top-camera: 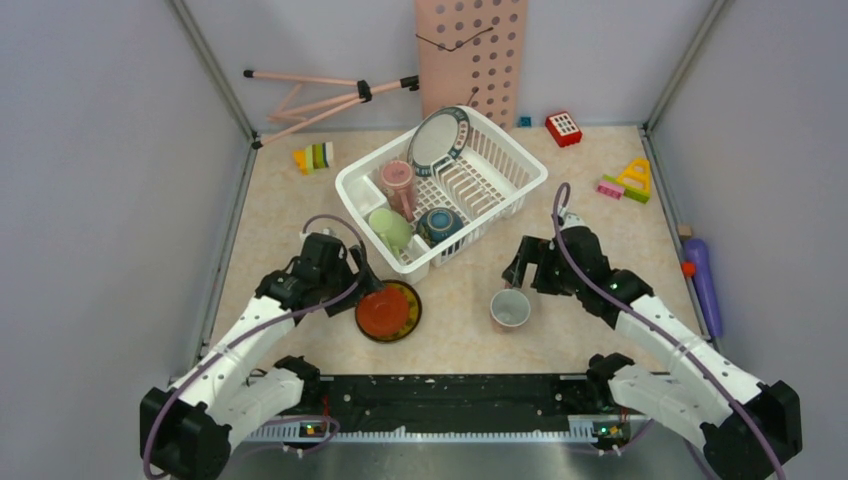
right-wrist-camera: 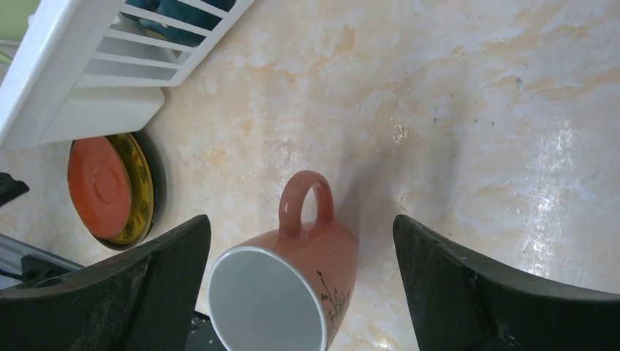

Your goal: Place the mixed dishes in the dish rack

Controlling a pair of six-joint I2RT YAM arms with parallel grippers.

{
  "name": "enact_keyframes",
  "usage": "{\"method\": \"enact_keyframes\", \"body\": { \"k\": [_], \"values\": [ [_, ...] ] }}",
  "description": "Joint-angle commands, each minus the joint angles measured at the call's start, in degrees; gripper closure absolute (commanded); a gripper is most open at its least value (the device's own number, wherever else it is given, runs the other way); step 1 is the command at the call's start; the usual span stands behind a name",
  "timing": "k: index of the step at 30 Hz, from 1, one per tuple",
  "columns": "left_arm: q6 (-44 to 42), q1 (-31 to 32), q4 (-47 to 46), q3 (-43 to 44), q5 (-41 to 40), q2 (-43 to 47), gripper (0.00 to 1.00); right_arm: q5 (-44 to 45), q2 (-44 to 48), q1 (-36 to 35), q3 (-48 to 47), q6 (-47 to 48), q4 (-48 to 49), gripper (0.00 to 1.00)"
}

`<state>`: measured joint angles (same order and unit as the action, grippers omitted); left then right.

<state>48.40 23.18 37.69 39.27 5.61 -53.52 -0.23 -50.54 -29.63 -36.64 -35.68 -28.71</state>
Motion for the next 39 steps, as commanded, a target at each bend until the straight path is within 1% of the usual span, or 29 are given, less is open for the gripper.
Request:
{"method": "enact_keyframes", "body": {
  "k": [1, 5, 10, 12, 15, 19, 20, 22, 25, 26, 27, 31, 34, 36, 39],
  "values": [
    [3.4, -0.3, 6.3, -3.2, -7.3, 1.8, 0.13, 0.5, -1.5, -0.7, -1.8, -0.3, 5.0, 0.07],
    [5.3, -0.2, 8.3, -4.4, -9.7, 1.3, 0.04, -1.3, -2.0, -0.7, -1.9, 0.0, 5.7, 0.06],
    [6.5, -0.2, 8.3, -6.6, -8.7, -0.1, 0.02, -0.7, -1.3, -0.7, -2.0, 0.5, 5.4, 0.06],
    [6.7, -0.2, 4.3, -8.8, -6.6, -0.1, 0.03, -0.6, -1.1, -0.7, -1.6, 0.5, 5.6, 0.06],
    [8.2, -0.2, -4.5, -13.6, -0.1, -0.8, 0.07, -1.2, -0.9, -0.7, -1.0, 0.4, 6.6, 0.06],
    [9.5, -0.2, -11.3, -17.0, 2.5, -3.8, 0.13, -2.4, -0.9, -0.7, -1.0, 0.5, 6.8, 0.06],
    [9.5, -0.2, -12.7, -17.6, 2.7, -4.2, 0.19, -2.5, -0.9, -0.7, -1.0, 0.7, 6.9, 0.06],
    [9.5, -0.2, -14.3, -18.4, 2.5, -4.5, 0.40, -2.7, -0.5, -0.7, -1.0, 0.7, 7.1, 0.06],
    [8.7, -0.2, -14.9, -19.0, 0.5, -3.5, 0.76, -4.4, -0.3, -0.7, -0.8, 1.0, 7.8, 0.06],
    [8.1, -0.2, -14.4, -18.8, -0.3, -3.1, 0.95, -5.2, -0.1, -0.7, -0.7, 1.0, 8.2, 0.06],
    [7.2, -0.2, -13.4, -18.4, -0.7, -2.6, 1.00, -5.5, -0.2, -0.7, -0.6, 1.1, 8.3, 0.06],
    [2.3, -0.2, -9.6, -15.8, 2.0, -1.2, 1.00, -7.3, -0.7, -0.7, -0.7, 1.7, 9.4, 0.06],
    [-1.7, -0.1, -8.7, -14.4, 8.9, -0.8, 1.00, -10.2, -2.4, -0.7, -1.4, 2.2, 10.5, 0.06],
    [-3.2, 0.0, -9.3, -14.2, 14.2, -0.1, 1.00, -12.8, -3.4, -0.8, -1.8, 2.6, 11.9, 0.06],
    [-3.8, 0.0, -11.6, -14.7, 19.9, 3.1, 1.00, -17.3, -5.3, -0.7, -2.0, 2.2, 14.7, 0.08]
  ]
}}
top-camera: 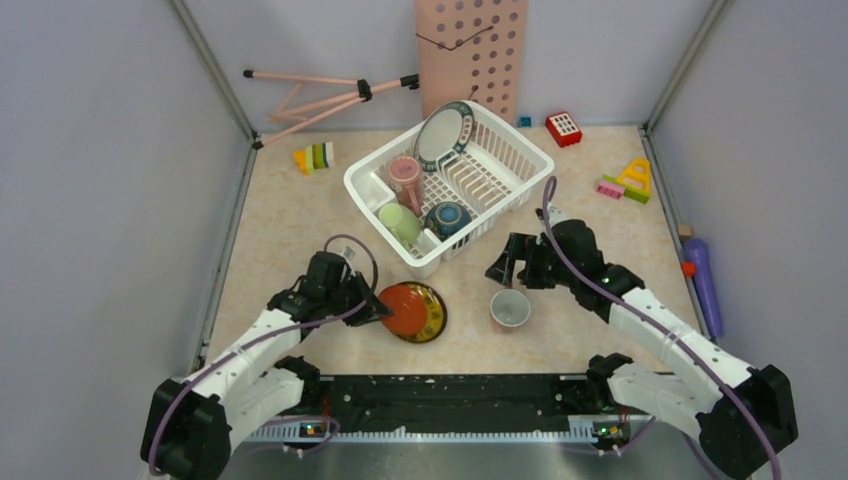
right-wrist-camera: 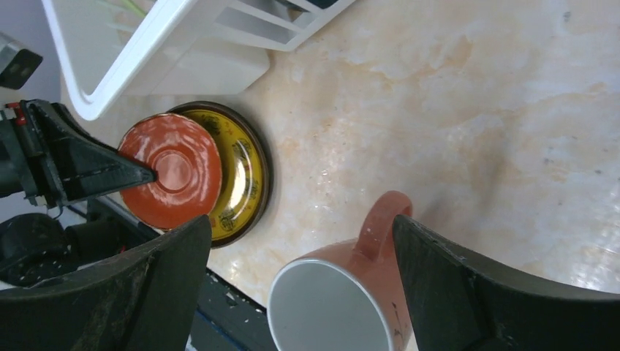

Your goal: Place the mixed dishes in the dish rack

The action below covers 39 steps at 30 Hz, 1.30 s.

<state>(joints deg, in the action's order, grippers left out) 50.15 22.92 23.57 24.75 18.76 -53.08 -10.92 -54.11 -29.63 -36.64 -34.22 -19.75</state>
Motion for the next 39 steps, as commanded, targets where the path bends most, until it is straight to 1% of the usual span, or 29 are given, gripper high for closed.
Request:
{"method": "enact_keyframes", "body": {
  "k": [1, 4, 9, 10, 12, 14, 18, 20, 28, 30, 31, 32, 33, 39],
  "values": [
    [-5.4, 0.3, 1.8, -0.3, 8.3, 3.8, 1.00, -8.3, -2.4, -0.7, -2.1, 0.5, 6.8, 0.09],
    [-5.4, 0.3, 0.9, 1.0, 13.7, 7.6, 1.00, -12.1, -4.1, -0.8, -3.1, -0.1, 8.9, 0.12],
    [-7.3, 0.2, 6.9, 7.0, 16.1, 9.9, 1.00, -14.2, -6.0, -1.7, -5.2, 0.3, 10.2, 0.18],
    [-7.3, 0.3, 7.1, 7.4, 16.3, 10.0, 1.00, -15.5, -6.5, -1.9, -5.3, 0.2, 11.3, 0.20],
    [-6.7, 0.3, 6.0, 7.3, 16.6, 10.3, 1.00, -18.4, -8.1, -2.4, -5.2, -0.2, 13.4, 0.29],
    [-5.2, 0.3, 3.0, 6.3, 17.9, 10.7, 1.00, -21.0, -9.8, -3.6, -5.2, -0.4, 15.6, 0.34],
    [-0.6, 0.2, -4.6, 3.3, 20.5, 12.2, 1.00, -21.5, -13.4, -6.0, -6.7, 0.4, 16.1, 0.39],
    [0.5, 0.2, -6.7, 2.6, 20.7, 12.5, 1.00, -21.8, -14.9, -7.0, -7.3, 0.9, 15.9, 0.39],
    [-0.1, 0.2, -7.0, 4.1, 19.9, 12.9, 1.00, -22.6, -17.9, -8.8, -6.3, 1.7, 16.6, 0.40],
    [-0.1, 0.2, -7.3, 4.3, 20.1, 12.7, 1.00, -22.7, -18.3, -8.9, -5.9, 1.8, 16.5, 0.41],
    [0.1, 0.2, -7.4, 4.3, 20.1, 12.7, 1.00, -22.7, -18.4, -8.9, -5.6, 2.0, 16.7, 0.47],
    [0.1, 0.2, -7.6, 4.3, 20.1, 12.6, 1.00, -22.9, -18.6, -9.0, -5.4, 2.0, 16.7, 0.54],
    [0.2, 0.2, -7.9, 4.3, 20.1, 12.6, 1.00, -23.0, -18.9, -9.0, -5.3, 2.1, 16.6, 0.57],
    [1.2, 0.2, -8.3, 5.2, 19.8, 13.5, 1.00, -21.4, -20.4, -9.4, -5.3, 3.8, 14.8, 0.58]
  ]
}}
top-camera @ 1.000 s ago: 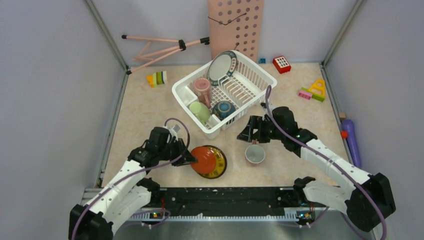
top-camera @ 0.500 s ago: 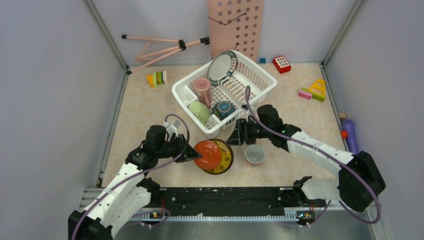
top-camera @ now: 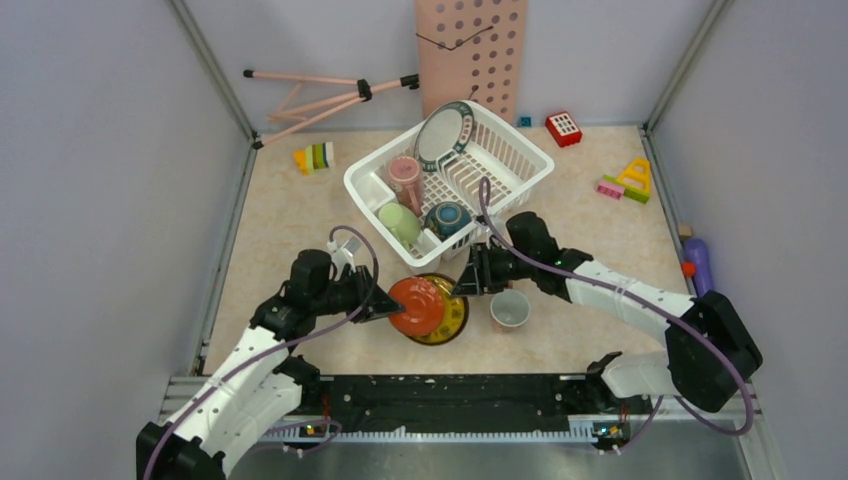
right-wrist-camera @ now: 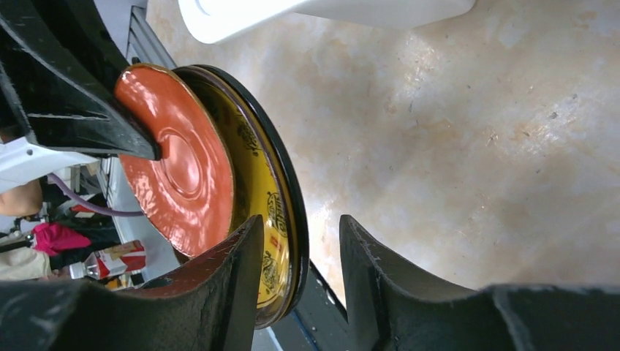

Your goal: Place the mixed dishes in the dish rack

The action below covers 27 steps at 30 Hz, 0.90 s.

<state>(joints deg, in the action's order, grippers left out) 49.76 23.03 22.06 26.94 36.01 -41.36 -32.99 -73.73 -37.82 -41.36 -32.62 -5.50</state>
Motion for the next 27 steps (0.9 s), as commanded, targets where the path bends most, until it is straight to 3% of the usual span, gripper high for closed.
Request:
{"method": "enact_keyframes", "body": {
  "k": [1, 7, 10, 11, 19, 27],
  "values": [
    [1.7, 0.1, -6.8, 3.2, 2.5, 2.2, 1.00, 1.0, -0.9, -1.3, -0.6, 2.4, 0.3, 0.58],
    [2.4, 0.1, -6.9, 3.1, 2.4, 2.6, 1.00, 1.6, -1.4, -1.6, -0.4, 3.1, 0.0, 0.62],
    [2.7, 0.1, -7.9, 2.2, 2.6, 2.3, 1.00, 2.2, -1.6, -1.7, -0.8, 3.9, -0.8, 0.94],
    [2.7, 0.1, -8.1, 1.9, 2.7, 2.0, 1.00, 2.7, -1.6, -1.8, -1.0, 4.3, -1.8, 0.99],
    [-3.7, 0.1, -0.5, 0.7, -2.9, -4.3, 1.00, 9.7, -2.0, -1.8, -2.1, 8.3, -7.2, 1.00],
    [-2.2, 0.2, -12.9, -7.8, -2.6, -9.0, 1.00, 12.3, -6.8, -2.2, -1.5, 9.2, -5.4, 1.00]
  ]
}}
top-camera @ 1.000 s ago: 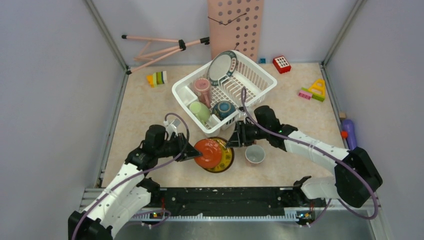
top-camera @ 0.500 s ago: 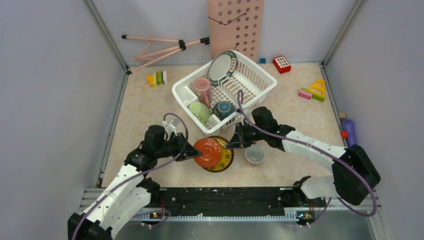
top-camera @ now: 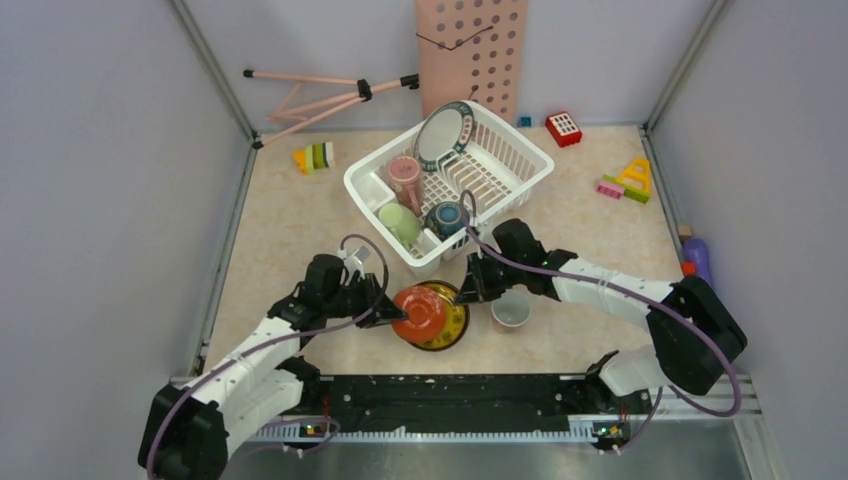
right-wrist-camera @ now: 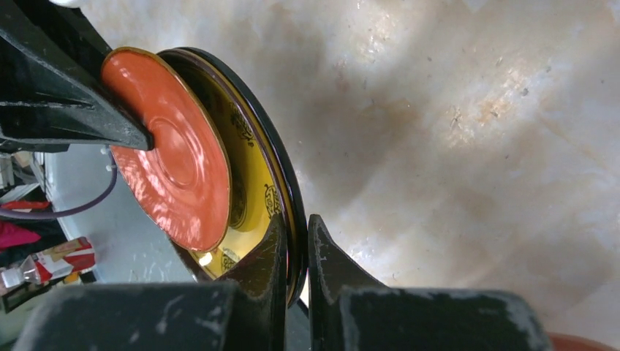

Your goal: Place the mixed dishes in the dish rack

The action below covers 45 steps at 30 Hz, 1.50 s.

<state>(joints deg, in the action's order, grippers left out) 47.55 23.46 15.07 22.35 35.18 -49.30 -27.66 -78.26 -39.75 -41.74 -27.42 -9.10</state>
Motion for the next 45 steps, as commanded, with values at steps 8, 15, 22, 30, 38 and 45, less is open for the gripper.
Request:
{"method": "enact_keyframes", "body": {
  "k": [8, 15, 22, 30, 38, 45],
  "values": [
    [-1.9, -0.3, -8.1, -5.3, -5.8, -5.6, 0.81, 8.7, -7.7, -0.4, -0.8, 4.0, 2.0, 1.00],
    [-1.6, -0.3, -14.1, -7.5, -4.4, -11.0, 0.76, 9.6, -8.5, -0.5, -1.8, 3.9, 2.0, 1.00],
    [-1.9, -0.3, -13.7, -7.3, -4.6, -10.0, 0.62, 9.8, -6.1, -0.5, -1.4, 3.7, 1.9, 1.00],
    [-2.1, -0.3, -11.5, -7.1, -6.5, -9.0, 0.53, 11.5, -7.7, -0.7, -3.9, 4.8, 1.1, 1.00],
    [-2.8, -0.3, -9.0, -7.0, -9.6, -9.6, 0.49, 16.7, -13.6, -0.7, -6.7, 7.1, -1.8, 0.87],
    [-3.1, -0.3, -9.3, -6.9, -9.3, -8.9, 0.52, 18.1, -14.2, -0.7, -5.8, 7.5, -2.4, 0.69]
  ]
}}
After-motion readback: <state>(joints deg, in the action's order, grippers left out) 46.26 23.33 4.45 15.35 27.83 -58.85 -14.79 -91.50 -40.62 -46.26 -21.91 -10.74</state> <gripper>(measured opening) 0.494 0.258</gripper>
